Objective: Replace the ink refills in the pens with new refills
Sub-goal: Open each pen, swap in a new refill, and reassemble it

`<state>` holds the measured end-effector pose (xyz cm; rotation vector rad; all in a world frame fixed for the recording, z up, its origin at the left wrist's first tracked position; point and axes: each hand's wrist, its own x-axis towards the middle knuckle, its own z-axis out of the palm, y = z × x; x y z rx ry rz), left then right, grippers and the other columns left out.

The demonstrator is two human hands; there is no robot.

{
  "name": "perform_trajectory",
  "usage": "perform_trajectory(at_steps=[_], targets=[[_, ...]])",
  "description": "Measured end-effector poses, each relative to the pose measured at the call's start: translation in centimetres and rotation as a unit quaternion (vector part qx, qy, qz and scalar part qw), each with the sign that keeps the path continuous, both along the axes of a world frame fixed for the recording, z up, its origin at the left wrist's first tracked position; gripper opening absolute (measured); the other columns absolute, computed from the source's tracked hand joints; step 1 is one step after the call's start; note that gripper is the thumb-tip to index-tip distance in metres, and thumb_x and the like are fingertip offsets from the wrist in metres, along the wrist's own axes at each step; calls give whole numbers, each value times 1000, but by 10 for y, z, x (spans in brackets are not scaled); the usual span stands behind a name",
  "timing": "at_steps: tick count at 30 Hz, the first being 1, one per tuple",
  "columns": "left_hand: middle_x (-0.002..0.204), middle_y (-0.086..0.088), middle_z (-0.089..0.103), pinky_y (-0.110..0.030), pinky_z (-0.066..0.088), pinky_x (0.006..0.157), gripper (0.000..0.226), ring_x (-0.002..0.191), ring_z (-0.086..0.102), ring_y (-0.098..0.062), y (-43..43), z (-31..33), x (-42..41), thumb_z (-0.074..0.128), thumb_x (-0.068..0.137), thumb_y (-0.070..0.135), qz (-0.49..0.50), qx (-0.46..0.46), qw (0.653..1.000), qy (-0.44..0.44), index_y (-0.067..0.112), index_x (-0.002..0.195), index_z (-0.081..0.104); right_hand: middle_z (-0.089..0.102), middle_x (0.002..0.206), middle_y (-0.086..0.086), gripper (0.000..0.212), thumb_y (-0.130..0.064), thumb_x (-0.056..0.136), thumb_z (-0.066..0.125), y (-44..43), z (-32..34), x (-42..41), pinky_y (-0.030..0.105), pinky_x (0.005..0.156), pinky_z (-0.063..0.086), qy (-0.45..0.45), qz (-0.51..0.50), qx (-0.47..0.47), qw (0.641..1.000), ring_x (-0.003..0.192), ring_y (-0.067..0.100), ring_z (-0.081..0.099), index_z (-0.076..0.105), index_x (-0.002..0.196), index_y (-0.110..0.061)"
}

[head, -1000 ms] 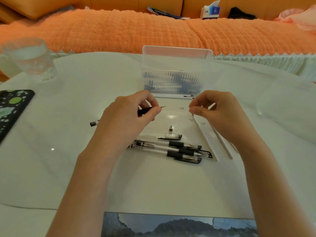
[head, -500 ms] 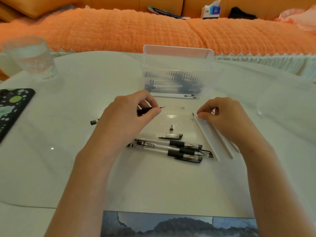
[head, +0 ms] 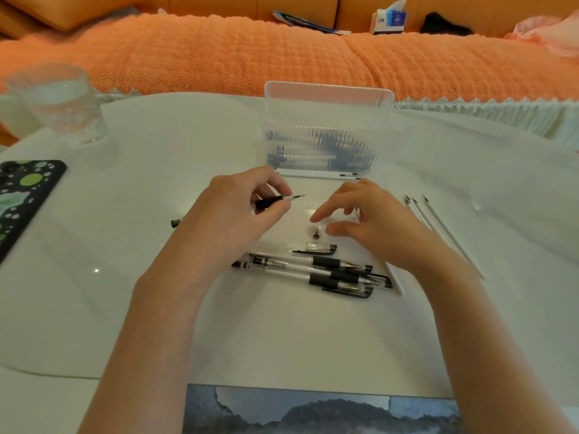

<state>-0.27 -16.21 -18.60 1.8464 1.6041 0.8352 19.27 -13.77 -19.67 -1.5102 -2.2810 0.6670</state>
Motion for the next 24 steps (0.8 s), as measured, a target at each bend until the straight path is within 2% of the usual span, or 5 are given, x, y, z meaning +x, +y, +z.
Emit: perform_trajectory(at_steps=[4, 11, 15, 21, 24], targets=[[84, 14, 66, -12, 37, 66, 6, 86, 58, 1, 1, 0, 1, 63, 87, 33, -5, -2, 1000, 4, 33, 93, 64, 54, 99, -17, 16, -23, 83, 69, 0, -1, -5, 11, 73, 33, 2, 15, -19, 1000, 96, 4, 43, 71, 95, -34], [81, 14, 67, -13, 43, 73, 6, 84, 59, 3, 1, -1, -1, 66, 84, 33, -6, 2, 1000, 0, 32, 90, 66, 56, 90, -16, 3, -25, 85, 67, -1, -3, -9, 11, 69, 36, 19, 3, -9, 1000, 86, 0, 48, 68, 84, -28], [81, 15, 67, -8, 38, 68, 8, 80, 59, 6, 2, -1, -1, 68, 83, 33, -3, -6, 1000, -2, 31, 90, 66, 61, 81, -17, 5, -20, 86, 65, -1, 2, -3, 0, 67, 36, 104, -44, 15, 994, 74, -12, 50, 68, 86, -25], [81, 15, 67, -8, 37, 67, 9, 78, 59, 6, 1, 0, 1, 70, 81, 32, -5, -11, 1000, -4, 31, 90, 67, 67, 83, -10, 4, -16, 85, 67, -4, 6, -6, 6, 68, 39, 171, -67, 39, 982, 78, 1, 55, 69, 86, -19], [81, 15, 66, -9, 38, 69, 10, 78, 58, 6, 1, 0, 2, 70, 81, 31, -7, -10, 1000, -3, 30, 90, 67, 66, 83, -11, 4, -16, 85, 67, -5, 7, -10, 7, 68, 41, 184, -62, 37, 980, 75, -2, 53, 69, 86, -19]])
